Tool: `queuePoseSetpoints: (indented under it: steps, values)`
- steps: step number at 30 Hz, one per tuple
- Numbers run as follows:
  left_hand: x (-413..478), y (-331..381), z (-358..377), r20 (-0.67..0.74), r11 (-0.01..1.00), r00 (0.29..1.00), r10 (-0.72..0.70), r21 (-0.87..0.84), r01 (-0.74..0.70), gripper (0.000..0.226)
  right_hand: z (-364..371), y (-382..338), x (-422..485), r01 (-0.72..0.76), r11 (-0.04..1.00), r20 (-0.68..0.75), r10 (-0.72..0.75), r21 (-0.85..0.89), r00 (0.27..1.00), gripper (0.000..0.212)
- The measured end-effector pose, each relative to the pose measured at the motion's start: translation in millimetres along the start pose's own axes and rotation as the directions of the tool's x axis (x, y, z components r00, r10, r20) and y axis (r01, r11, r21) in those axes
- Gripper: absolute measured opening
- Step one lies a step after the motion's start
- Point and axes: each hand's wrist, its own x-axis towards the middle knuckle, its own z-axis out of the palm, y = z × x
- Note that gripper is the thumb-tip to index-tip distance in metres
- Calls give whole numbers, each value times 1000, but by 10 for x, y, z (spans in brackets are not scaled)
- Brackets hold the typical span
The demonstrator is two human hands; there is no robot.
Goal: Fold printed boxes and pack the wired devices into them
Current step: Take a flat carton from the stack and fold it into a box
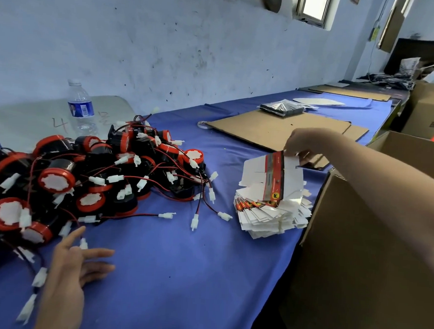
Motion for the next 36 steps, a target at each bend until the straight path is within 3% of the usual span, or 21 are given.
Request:
queuePoseSetpoints:
  steps: [3, 7, 13, 15, 17, 19, 22, 26, 29, 32, 36]
  values:
    - [-6, -14, -13, 13, 1000, 1000, 21, -6, -21, 44, 67, -131, 28, 58, 998, -114, -58, 1, 992, 21]
    - [-101, -23, -15, 30, 996, 998, 63, -62, -61, 43, 109, -145, 51, 77, 992, -124, -89, -102, 988, 25]
    - [-126, -42, -21, 70, 994, 992, 109, -6, -109, 40, -28, -88, 46, 92, 976, -223, -137, -200, 965, 29]
    - [-152, -36, 8, 55, 993, 991, 120, -18, -119, 36, -156, -162, -2, 124, 989, -372, -147, -86, 916, 28]
    - [-211, -65, 19, 31, 980, 980, 196, 21, -197, 32, -263, -322, -118, 233, 972, -569, -190, 4, 800, 29]
    - [-284, -87, 25, 29, 951, 957, 290, 106, -291, 38, -208, -559, -345, 407, 907, -616, -262, 105, 743, 27]
    - [-270, -132, 35, 11, 941, 948, 317, 121, -316, 35, 321, -931, -751, 613, 666, -459, -425, 424, 780, 24]
    - [-214, -7, 48, -30, 988, 998, -50, -145, 45, 33, 1382, -1380, -1079, 676, 456, -343, -615, 579, 710, 26]
    - [-301, 58, 8, 0, 961, 1000, -29, -274, 28, 40, 1993, -1595, -1229, 685, 330, -395, -623, 650, 675, 30]
    - [-292, 4, 12, -115, 949, 993, -15, -313, -22, 26, 2350, -1650, -1383, 787, 190, -568, -596, 588, 568, 31]
    - [-261, -38, 26, -168, 976, 985, 38, -206, -73, 26, 2582, -1608, -1378, 903, 176, -687, -597, 392, 414, 32]
